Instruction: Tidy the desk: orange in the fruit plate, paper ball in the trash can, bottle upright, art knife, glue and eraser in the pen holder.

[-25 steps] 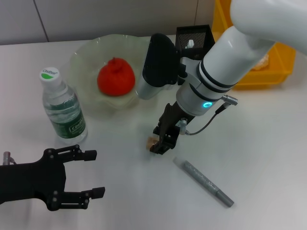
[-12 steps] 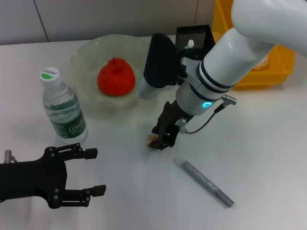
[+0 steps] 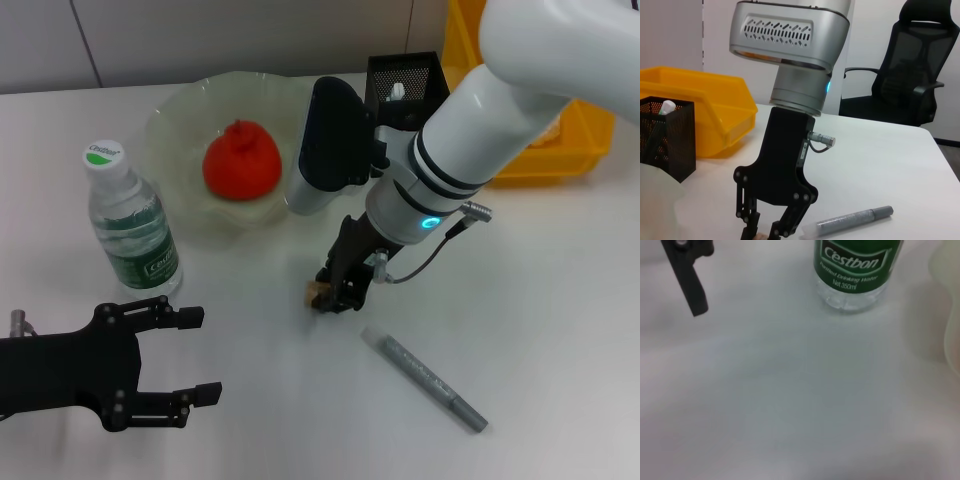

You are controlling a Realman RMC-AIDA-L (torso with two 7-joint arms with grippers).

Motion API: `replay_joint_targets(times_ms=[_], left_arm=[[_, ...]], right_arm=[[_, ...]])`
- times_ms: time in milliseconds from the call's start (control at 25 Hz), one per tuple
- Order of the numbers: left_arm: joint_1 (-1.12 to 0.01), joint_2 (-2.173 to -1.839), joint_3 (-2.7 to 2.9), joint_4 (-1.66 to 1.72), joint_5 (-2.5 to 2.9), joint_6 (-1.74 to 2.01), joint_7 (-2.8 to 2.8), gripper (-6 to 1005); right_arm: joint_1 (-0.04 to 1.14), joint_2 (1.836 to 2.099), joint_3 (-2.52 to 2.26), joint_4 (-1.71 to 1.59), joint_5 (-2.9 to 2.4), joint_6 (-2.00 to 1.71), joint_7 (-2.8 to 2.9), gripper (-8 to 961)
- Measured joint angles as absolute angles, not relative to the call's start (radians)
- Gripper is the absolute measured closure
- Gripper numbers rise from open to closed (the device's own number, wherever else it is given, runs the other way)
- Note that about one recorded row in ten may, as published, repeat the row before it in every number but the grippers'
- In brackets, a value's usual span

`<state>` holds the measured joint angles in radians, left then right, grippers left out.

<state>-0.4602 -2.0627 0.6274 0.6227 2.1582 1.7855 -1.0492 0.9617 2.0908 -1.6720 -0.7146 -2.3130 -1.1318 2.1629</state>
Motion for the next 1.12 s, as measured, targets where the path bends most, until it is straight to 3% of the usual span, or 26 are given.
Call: replay_joint_targets(times_ms=[280,560,720,1000,1120], left_arm=[[-0.460,-2.063,0.627,0.623,2.158,1.784,-1.051,159],[-0.459,-2.062,0.627,0.623,2.158,1.784,-1.051,159],[-0.459,-2.062,0.627,0.623,2.158,1.784,-1.051,159],[-0.460,-2.062,0.627,0.623,2.158,1.784,-1.051,159],[-0.463,-2.063,0.627,0.623,2.158,1.784,-1.050,159]], right_arm=[[0.929,2.082,-1.621,-0.837,-2.339,-1.193,2.191,678],[0.790,2.075,-1.338,-1.318,-2.454,-1.450,2.308,693],[0.765,2.068,-1.243,-1.431,-2.495,-1.503,2.325,693],[0.765,2.028,-1.048,-1.381,-2.524,-1.508,2.291,693],[0.794,1.999,-0.968,-1.276,-2.529,-1.473,2.256,692]])
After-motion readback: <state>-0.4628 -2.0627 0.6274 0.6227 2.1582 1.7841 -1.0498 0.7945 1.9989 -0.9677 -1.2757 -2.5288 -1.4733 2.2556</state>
